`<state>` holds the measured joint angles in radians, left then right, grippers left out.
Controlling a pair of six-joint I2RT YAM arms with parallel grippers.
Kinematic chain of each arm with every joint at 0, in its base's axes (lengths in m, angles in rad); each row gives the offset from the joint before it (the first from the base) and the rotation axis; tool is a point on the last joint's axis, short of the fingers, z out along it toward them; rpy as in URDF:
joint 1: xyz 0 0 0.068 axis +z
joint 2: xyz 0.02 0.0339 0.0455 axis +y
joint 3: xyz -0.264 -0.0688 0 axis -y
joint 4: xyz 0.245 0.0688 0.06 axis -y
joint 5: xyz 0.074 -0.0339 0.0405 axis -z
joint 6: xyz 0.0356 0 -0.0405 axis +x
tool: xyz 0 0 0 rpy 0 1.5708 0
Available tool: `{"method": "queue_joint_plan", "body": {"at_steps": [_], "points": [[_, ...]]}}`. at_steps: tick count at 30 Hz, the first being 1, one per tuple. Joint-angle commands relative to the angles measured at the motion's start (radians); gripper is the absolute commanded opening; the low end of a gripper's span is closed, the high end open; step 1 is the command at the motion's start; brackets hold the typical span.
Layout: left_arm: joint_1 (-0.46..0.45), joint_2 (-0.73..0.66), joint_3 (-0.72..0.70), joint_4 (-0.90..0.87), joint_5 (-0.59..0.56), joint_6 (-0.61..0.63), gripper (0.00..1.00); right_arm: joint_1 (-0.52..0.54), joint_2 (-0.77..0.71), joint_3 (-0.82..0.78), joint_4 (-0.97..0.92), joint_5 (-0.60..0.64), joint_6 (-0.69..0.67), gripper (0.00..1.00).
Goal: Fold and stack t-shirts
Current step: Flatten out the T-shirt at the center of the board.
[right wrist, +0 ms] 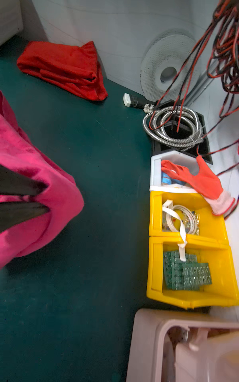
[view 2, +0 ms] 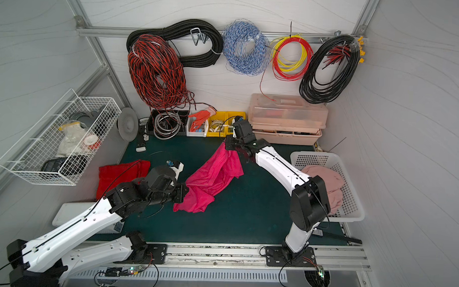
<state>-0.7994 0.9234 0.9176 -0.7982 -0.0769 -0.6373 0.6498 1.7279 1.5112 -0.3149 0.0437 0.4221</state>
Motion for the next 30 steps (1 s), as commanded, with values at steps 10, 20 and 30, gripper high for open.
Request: {"method": "queue_joint_plan", "body": {"at_steps": [10,20,30], "points": [[-0.007,-0.057,-0.143,0.091,-0.002,-0.080,0.00,0.170,0.258,0.403,-0.081,-0.267,-0.023,0.14],[-0.010,-0.052,0.060,0.164,0.092,0.029,0.00,0.178,0.503,0.746,-0.315,-0.230,0.029,0.73],[0.036,0.216,0.515,0.035,0.003,0.193,0.00,-0.056,-0.185,-0.462,0.206,-0.196,0.308,0.75]]}}
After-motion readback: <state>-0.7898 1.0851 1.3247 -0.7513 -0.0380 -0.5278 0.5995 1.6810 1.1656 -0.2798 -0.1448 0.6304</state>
